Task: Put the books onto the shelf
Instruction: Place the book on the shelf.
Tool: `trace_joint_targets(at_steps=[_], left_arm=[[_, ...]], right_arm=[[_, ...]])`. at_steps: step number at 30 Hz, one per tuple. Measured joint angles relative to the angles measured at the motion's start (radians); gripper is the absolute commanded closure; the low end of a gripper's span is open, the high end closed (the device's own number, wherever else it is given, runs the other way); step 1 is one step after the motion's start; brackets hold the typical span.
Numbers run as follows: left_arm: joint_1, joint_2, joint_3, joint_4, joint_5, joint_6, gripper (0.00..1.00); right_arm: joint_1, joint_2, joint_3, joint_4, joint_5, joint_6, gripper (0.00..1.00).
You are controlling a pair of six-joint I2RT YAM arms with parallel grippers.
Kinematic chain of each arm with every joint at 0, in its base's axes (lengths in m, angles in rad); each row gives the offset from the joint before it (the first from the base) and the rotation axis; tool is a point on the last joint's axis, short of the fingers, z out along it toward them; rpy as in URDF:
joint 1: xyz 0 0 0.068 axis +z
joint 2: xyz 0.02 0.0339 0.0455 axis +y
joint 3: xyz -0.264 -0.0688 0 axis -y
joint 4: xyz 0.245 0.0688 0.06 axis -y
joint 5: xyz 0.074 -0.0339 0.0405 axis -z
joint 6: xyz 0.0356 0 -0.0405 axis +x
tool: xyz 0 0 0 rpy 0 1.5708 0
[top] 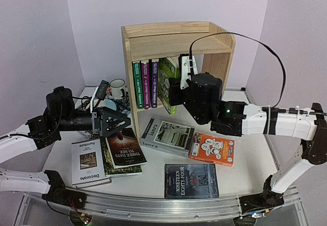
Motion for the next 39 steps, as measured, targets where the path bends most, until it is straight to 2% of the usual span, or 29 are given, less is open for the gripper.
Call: trace_joint_targets(at_steps=[13, 35, 39], left_arm=[[0.000, 0.000, 0.000, 0.000, 0.000, 0.001, 0.01], [0.000, 0.029, 0.000, 0.000, -0.001, 0.008, 0.01], [0.000, 0.033, 0.000, 0.000, -0.002, 0.008, 0.01]], right_arm=[[-0.023, 0.116, 0.128, -0.006, -0.033, -0.044, 1.00], [-0.074, 0.199, 0.223, -0.011, -0.104, -0.044, 1.00], [-0.076, 0.207, 0.233, -0.012, -0.112, -0.043, 0.96]])
